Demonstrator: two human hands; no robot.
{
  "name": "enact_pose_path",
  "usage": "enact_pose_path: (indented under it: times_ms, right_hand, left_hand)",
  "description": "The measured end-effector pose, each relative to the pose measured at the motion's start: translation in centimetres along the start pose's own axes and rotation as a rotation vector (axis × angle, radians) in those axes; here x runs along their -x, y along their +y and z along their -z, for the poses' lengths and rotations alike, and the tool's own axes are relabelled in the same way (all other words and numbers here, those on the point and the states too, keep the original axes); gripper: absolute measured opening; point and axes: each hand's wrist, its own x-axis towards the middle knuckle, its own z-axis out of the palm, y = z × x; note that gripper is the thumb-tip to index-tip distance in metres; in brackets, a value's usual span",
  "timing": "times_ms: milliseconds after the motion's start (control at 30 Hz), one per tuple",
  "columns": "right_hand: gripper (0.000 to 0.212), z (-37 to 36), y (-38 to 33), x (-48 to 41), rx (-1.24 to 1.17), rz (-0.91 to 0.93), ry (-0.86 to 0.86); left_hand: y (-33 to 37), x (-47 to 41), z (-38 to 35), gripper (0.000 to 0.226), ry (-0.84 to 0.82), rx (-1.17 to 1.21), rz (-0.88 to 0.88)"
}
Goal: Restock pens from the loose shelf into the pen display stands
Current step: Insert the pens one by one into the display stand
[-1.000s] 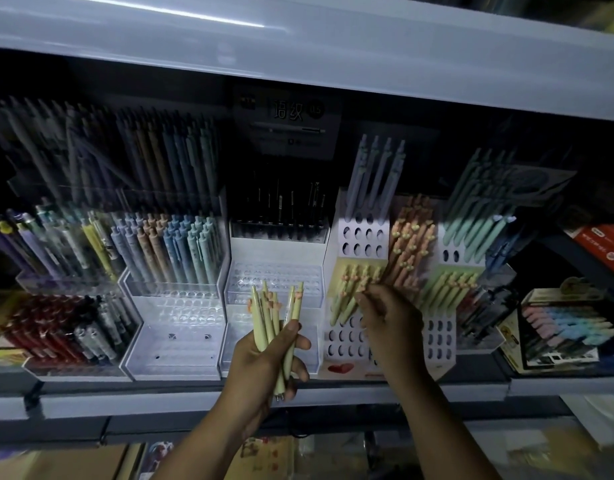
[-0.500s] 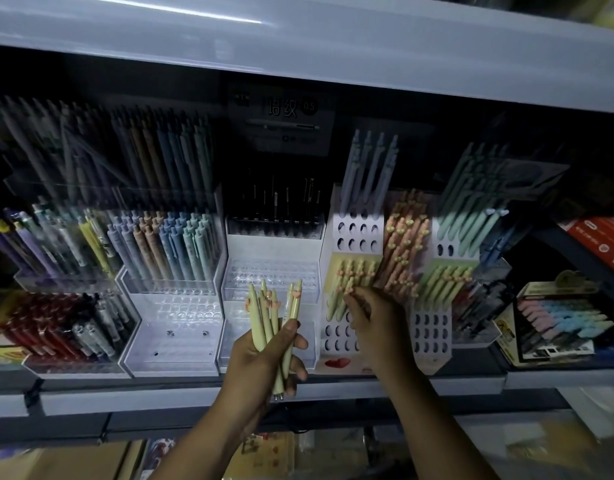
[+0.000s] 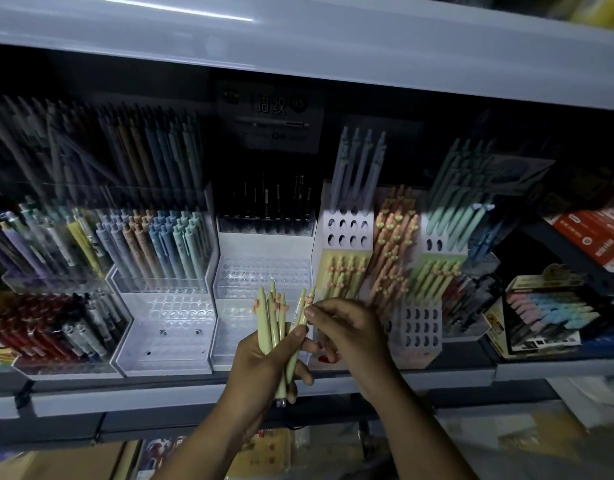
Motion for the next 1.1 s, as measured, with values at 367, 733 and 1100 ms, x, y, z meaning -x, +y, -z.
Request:
enact_pose_path:
  times_ms: [367,733,1100]
  right_hand:
    - [0.015,3.6,0.3,-0.5,-0.195,0.011,0.421]
    - [0.014,4.9,3.4,-3.4,0.516,0.353,0.507]
    - [0.019,4.9,4.6,-4.2,0.661,0.359,0.363]
  left_hand:
    - [-0.3,0.1,0.0,0.03,0.006,0.016,0.036]
    - [-0.4,-0.1,0.6,0.031,0.038,0.184,0.048]
    - [-0.1,-0.3,1.3,0.032,0.054,0.164,0.014]
